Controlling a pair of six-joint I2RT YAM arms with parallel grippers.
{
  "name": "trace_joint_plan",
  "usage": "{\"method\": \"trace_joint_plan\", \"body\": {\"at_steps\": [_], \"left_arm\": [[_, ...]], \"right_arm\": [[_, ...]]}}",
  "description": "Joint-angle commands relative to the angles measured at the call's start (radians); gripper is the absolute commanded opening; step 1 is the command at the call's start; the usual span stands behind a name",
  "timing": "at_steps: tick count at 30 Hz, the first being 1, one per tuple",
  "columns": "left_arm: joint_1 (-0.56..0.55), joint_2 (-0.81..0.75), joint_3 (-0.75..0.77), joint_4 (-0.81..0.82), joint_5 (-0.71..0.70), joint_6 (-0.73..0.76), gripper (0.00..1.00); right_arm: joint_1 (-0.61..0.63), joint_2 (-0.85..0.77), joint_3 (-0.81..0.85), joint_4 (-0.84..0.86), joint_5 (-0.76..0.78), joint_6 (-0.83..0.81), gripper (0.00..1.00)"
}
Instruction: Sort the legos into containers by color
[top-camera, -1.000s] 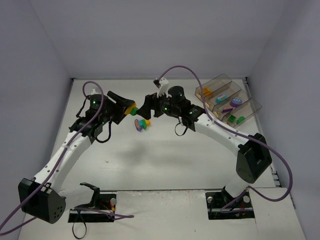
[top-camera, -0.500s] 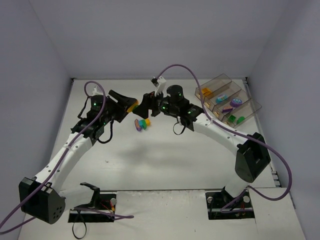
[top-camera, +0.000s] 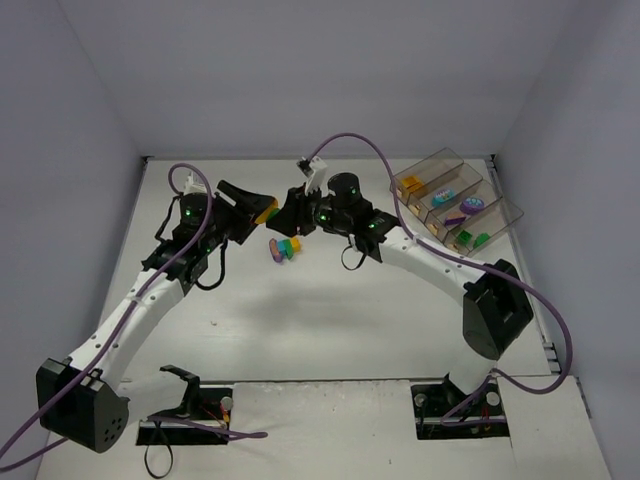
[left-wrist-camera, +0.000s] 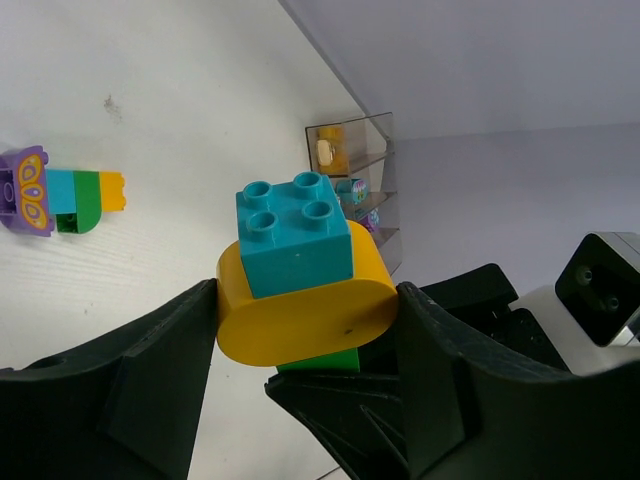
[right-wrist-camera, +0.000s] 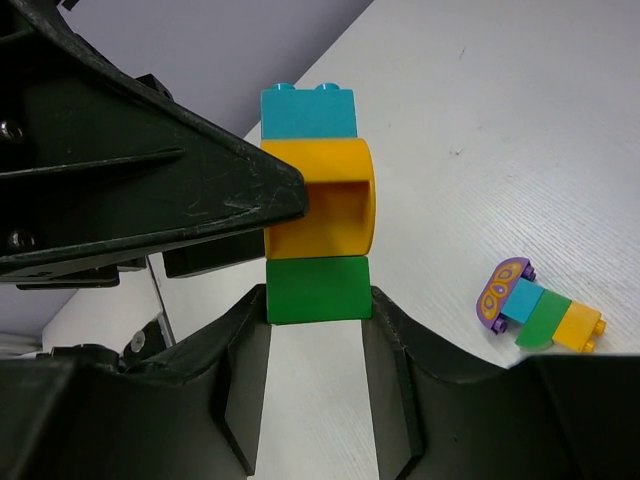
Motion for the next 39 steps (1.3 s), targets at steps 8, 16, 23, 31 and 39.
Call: {"method": "trace_joint_plan", "body": {"at_steps": [8,16,23,31,39], "left_arm": [[-0.006,-0.035,-0.005,0.073,-0.038,0.037,0.0],[-0.006,-0.01,0.002,0.112,-0.047,0.046,0.0],[-0.006,-0.015,0.002,0.092,-0.041,0.131,0.0],[-0.005,-0.078,-0.005,-0.028,0.027,0.45,0.0],[-0.007,-0.159,-0.036,-0.116,0.054,0.797,0.0]], "right_arm": [[0.005,-0.131,-0.148,0.081,0.003,-0.016,0.0],[0.001,-0.226,-0.213,-0.034,0.09,-0.101,0.0],[-0.114,-0.286,-0.236,-0.189,0.291,-0.135,0.0],[-0.631,-0.343,-0.277,-0.407,0.555,-0.069,0.0],[-0.91,-0.194,-0.213,-0.416,0.537,-0.056,0.02]]}}
